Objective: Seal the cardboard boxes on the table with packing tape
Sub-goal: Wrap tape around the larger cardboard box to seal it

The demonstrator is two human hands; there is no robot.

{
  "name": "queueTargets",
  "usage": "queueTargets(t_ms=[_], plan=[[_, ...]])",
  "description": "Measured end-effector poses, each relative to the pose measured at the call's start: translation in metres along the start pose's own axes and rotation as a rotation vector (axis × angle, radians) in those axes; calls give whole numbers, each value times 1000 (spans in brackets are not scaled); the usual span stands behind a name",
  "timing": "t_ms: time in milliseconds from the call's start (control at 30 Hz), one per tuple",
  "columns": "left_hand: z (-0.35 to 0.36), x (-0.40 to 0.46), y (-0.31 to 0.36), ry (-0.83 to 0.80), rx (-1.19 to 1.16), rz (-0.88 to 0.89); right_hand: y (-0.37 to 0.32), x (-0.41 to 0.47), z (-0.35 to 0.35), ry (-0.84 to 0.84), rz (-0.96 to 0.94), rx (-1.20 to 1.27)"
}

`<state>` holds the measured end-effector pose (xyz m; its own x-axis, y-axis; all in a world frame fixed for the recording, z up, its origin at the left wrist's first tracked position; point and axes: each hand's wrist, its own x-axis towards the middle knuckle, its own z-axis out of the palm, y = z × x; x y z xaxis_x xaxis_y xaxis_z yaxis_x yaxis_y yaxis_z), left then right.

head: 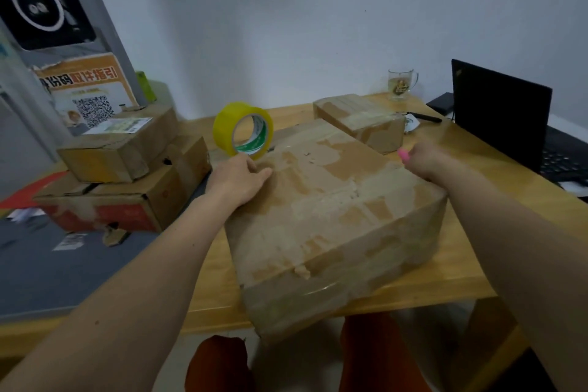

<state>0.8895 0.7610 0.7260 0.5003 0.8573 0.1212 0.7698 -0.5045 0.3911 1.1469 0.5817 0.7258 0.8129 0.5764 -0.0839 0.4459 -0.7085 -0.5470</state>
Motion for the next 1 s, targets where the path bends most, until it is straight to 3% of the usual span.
queueTargets(t_ms=[133, 333, 400, 467, 567, 667, 800, 1000], plan=[[-6, 3, -24, 170, -243, 11, -43, -25, -20, 28, -219, 358], [-13, 26, -40, 324, -298, -48, -111, -82, 21, -65, -578, 115], [-18, 41, -45, 270, -248, -41, -123, -99, 46, -22, -631, -66], [-19, 55, -50, 101, -287, 58, -129, -110, 67, 60, -670, -200], [-17, 66, -52, -88, -287, 35, -133, -116, 85, 140, -764, -312], [-16, 70, -53, -135, -29, 35, -132, -108, 89, 128, -879, -352], [-14, 61, -50, -154, 145, 12, -109, -77, 66, 65, -986, -317], [-2, 17, -20, -65, 293, -83, -94, -56, 21, 31, -875, -352]])
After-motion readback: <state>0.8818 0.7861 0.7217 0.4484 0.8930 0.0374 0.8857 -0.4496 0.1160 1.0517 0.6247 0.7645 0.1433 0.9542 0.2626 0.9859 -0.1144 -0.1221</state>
